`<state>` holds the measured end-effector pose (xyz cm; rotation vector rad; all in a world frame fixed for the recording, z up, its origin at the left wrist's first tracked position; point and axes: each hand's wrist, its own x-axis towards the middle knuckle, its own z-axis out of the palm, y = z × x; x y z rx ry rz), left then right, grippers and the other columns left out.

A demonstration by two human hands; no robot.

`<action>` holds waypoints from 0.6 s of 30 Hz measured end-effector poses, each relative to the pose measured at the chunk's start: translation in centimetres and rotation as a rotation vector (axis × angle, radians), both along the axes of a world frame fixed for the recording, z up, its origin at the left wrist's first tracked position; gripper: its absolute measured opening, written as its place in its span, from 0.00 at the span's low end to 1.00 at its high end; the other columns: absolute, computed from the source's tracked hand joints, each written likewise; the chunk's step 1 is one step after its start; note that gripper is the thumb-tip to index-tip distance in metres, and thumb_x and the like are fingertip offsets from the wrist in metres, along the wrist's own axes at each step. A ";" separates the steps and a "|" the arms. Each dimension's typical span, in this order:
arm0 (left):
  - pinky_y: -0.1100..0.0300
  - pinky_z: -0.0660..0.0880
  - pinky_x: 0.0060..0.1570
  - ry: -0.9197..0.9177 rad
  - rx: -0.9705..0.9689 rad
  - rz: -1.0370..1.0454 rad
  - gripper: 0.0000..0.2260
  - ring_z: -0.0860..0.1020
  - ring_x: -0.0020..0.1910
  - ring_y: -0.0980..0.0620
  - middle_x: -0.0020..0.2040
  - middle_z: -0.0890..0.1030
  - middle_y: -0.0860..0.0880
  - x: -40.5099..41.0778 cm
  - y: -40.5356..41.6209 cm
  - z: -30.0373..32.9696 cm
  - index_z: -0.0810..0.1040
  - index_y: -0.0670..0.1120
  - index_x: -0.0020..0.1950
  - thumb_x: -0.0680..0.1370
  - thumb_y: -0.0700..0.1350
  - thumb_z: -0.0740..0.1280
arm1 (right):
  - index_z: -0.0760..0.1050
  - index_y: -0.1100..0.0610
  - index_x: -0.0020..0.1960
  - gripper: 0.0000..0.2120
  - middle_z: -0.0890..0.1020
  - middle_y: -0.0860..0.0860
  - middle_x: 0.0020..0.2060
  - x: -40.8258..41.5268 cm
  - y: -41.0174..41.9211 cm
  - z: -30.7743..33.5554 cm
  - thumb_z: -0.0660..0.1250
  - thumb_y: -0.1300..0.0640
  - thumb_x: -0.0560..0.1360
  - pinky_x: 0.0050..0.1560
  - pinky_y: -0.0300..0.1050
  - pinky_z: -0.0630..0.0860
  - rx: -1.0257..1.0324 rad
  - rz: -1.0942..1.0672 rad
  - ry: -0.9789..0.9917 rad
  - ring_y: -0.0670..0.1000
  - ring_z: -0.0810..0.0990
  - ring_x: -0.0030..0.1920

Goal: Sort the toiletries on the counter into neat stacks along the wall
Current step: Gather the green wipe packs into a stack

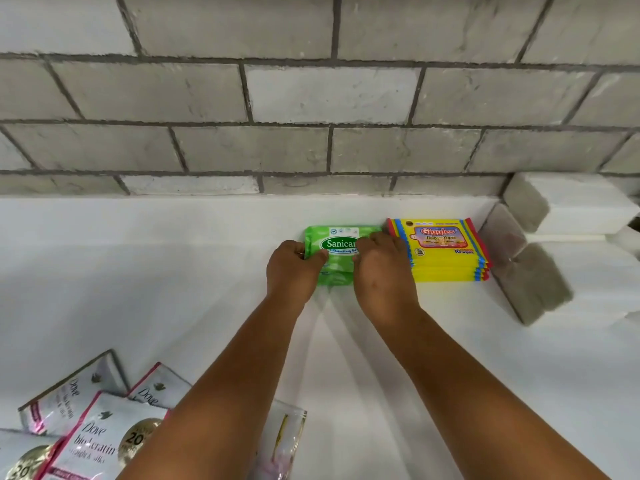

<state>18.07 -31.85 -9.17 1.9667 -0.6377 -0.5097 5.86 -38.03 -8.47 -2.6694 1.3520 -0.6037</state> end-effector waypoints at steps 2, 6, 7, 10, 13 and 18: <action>0.57 0.75 0.47 0.000 -0.018 0.007 0.17 0.79 0.48 0.49 0.49 0.80 0.49 -0.1 0.1 0.0 0.74 0.49 0.57 0.73 0.52 0.73 | 0.79 0.60 0.50 0.08 0.79 0.59 0.47 -0.3 0.6 -0.1 0.68 0.62 0.72 0.58 0.53 0.71 -0.035 0.003 0.015 0.63 0.76 0.53; 0.50 0.77 0.56 -0.053 -0.085 -0.120 0.25 0.79 0.54 0.50 0.59 0.76 0.51 -0.3 1.1 -0.6 0.72 0.56 0.65 0.70 0.55 0.74 | 0.75 0.59 0.63 0.18 0.76 0.60 0.59 -1.3 1.8 -0.5 0.68 0.60 0.74 0.60 0.55 0.72 0.042 0.024 -0.001 0.63 0.72 0.60; 0.50 0.77 0.58 -0.067 -0.076 -0.164 0.27 0.79 0.56 0.50 0.62 0.75 0.51 -0.4 1.5 -0.8 0.72 0.56 0.66 0.69 0.55 0.76 | 0.72 0.58 0.67 0.21 0.73 0.60 0.63 -1.6 2.0 -0.6 0.66 0.61 0.75 0.61 0.55 0.71 0.079 0.042 0.009 0.62 0.70 0.62; 0.51 0.75 0.60 -0.146 -0.053 -0.234 0.30 0.78 0.58 0.49 0.64 0.74 0.50 -0.8 2.5 -1.3 0.72 0.54 0.69 0.68 0.48 0.78 | 0.65 0.56 0.73 0.26 0.66 0.57 0.70 -1.9 2.1 -0.7 0.62 0.65 0.76 0.64 0.52 0.69 0.134 0.072 0.000 0.60 0.65 0.67; 0.52 0.75 0.60 -0.217 -0.074 -0.209 0.28 0.78 0.57 0.49 0.62 0.76 0.50 -1.2 3.1 -1.6 0.72 0.53 0.70 0.72 0.42 0.75 | 0.67 0.56 0.73 0.26 0.67 0.58 0.70 -2.0 2.0 -0.9 0.62 0.67 0.75 0.65 0.53 0.69 0.137 0.088 -0.031 0.61 0.65 0.67; 0.53 0.74 0.60 -0.274 -0.066 -0.198 0.26 0.78 0.58 0.48 0.62 0.77 0.48 -1.2 3.0 -1.7 0.72 0.52 0.70 0.73 0.41 0.73 | 0.70 0.59 0.70 0.26 0.71 0.61 0.67 -2.0 2.1 -1.4 0.65 0.68 0.73 0.63 0.56 0.71 0.102 0.078 -0.065 0.64 0.69 0.65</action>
